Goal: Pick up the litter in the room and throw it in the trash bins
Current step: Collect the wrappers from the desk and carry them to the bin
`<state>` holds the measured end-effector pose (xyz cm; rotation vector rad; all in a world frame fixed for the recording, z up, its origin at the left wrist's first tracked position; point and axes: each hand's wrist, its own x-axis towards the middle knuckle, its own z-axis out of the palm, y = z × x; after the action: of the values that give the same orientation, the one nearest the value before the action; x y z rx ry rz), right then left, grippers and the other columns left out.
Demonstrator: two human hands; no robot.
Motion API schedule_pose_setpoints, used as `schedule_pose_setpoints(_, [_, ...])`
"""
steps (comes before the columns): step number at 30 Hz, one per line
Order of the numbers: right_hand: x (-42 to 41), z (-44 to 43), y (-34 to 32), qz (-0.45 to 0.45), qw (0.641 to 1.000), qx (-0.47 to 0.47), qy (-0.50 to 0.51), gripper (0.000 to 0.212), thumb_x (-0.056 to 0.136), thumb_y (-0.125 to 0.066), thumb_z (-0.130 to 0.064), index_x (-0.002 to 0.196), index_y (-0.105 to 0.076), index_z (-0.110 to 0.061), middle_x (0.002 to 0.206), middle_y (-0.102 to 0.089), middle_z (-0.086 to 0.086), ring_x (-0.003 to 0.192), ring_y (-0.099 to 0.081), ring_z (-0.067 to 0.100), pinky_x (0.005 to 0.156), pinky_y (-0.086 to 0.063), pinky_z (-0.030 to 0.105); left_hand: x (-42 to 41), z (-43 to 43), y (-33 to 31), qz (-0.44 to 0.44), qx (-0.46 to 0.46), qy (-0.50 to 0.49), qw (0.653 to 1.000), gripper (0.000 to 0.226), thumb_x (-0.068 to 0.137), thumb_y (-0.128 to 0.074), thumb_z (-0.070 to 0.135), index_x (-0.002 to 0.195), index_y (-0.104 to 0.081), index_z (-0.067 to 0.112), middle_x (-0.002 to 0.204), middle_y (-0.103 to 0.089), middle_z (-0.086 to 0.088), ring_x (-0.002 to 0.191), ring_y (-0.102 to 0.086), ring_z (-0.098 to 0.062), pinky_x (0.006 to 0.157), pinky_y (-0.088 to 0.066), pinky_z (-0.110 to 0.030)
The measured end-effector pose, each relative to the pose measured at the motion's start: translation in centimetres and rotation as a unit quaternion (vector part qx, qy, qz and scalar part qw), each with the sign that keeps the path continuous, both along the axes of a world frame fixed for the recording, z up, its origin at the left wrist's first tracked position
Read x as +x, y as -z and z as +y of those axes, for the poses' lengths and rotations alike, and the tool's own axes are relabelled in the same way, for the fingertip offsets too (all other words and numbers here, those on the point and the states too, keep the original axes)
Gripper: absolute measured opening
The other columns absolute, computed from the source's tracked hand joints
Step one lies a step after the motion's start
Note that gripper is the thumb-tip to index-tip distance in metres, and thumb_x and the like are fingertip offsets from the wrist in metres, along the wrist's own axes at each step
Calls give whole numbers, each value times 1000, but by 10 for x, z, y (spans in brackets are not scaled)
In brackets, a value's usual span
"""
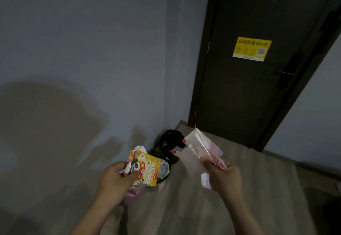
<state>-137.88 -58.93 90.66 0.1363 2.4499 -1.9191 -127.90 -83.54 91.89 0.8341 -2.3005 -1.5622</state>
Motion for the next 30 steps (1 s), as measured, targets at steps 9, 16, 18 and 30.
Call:
schedule_pose_setpoints(9, [-113,-37,27,-38,996,30,-79,12,80,-75,-25,74,-70,-16,60,-70,-3,51,-65,6,44,-47,16,-100,-33,35,-33,6,-50,998,27,77,-72,-1,63,-64,21,51,-65,7,46,-62,-5,42,-48,-19])
schedule_pose_setpoints(16, [-206,-97,62,-111,989,52,-82,12,79,-76,-30,71,-69,-23,62,-71,-12,56,-67,1,47,-48,17,-194,-95,75,-62,-4,-39,997,24,77,-72,3,65,-64,21,67,-69,-9,53,-63,-9,44,-48,-20])
schedule_pose_setpoints(18, [-233,-119,72,-160,983,33,-86,8,79,-76,-27,77,-71,-20,65,-72,-6,56,-69,8,48,-54,24,-224,-114,87,-72,3,-38,997,25,77,-72,4,64,-62,23,64,-65,-2,50,-60,-4,42,-44,-14])
schedule_pose_setpoints(30, [-352,-207,180,-262,947,160,-94,8,79,-76,-26,74,-71,-23,64,-71,4,57,-70,23,55,-60,43,-347,-191,203,-227,3,39,973,11,79,-71,12,87,-69,6,73,-65,0,65,-59,-11,52,-39,-18])
